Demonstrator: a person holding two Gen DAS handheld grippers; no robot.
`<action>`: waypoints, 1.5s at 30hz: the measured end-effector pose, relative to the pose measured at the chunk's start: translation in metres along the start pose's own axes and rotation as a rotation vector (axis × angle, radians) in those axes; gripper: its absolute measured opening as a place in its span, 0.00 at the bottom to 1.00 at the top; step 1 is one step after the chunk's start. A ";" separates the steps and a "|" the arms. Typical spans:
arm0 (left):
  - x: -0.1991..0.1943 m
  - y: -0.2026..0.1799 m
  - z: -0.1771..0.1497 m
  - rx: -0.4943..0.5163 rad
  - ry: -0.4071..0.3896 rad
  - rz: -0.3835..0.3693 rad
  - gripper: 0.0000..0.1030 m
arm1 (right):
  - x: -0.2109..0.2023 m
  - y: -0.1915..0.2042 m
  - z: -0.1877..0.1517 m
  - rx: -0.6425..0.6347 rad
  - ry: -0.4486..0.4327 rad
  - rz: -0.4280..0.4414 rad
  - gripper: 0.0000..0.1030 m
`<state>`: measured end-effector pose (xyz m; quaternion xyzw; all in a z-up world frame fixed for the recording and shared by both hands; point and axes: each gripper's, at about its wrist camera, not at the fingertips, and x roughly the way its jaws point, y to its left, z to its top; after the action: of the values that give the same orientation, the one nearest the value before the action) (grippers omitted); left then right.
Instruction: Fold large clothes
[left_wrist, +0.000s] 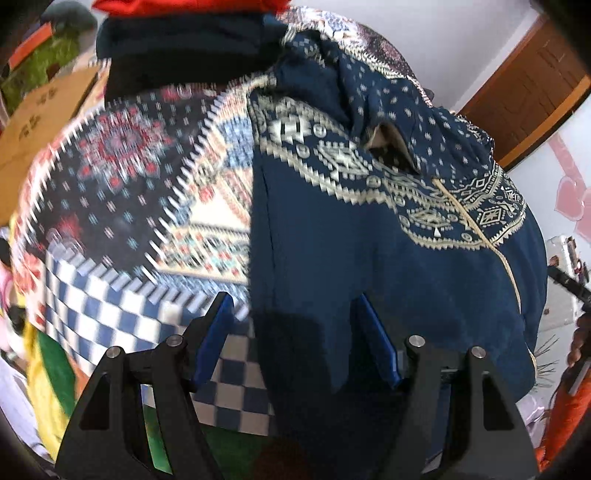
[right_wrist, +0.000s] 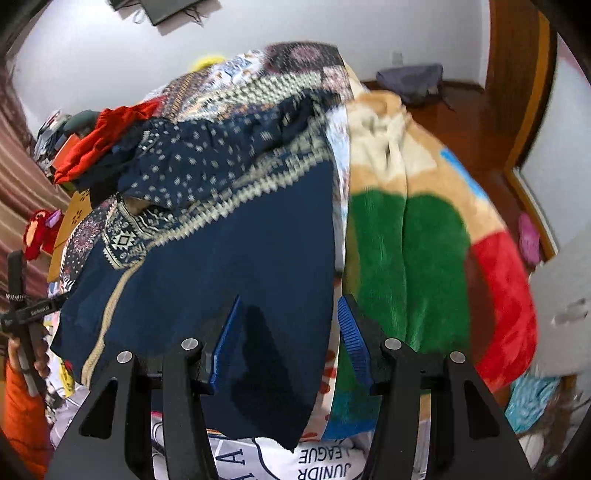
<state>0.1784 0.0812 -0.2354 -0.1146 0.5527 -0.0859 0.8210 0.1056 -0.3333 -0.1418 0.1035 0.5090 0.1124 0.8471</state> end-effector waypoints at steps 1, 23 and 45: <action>0.002 0.001 -0.001 -0.016 0.003 -0.013 0.67 | 0.004 -0.003 -0.002 0.015 0.013 0.011 0.48; -0.032 -0.027 0.017 0.031 -0.136 -0.124 0.10 | -0.006 0.028 0.019 -0.043 -0.095 0.160 0.07; 0.004 -0.044 0.238 -0.001 -0.383 0.080 0.09 | 0.073 -0.004 0.209 0.026 -0.196 0.019 0.07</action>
<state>0.4004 0.0598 -0.1401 -0.1071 0.3906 -0.0297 0.9138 0.3242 -0.3286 -0.1082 0.1300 0.4242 0.1032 0.8903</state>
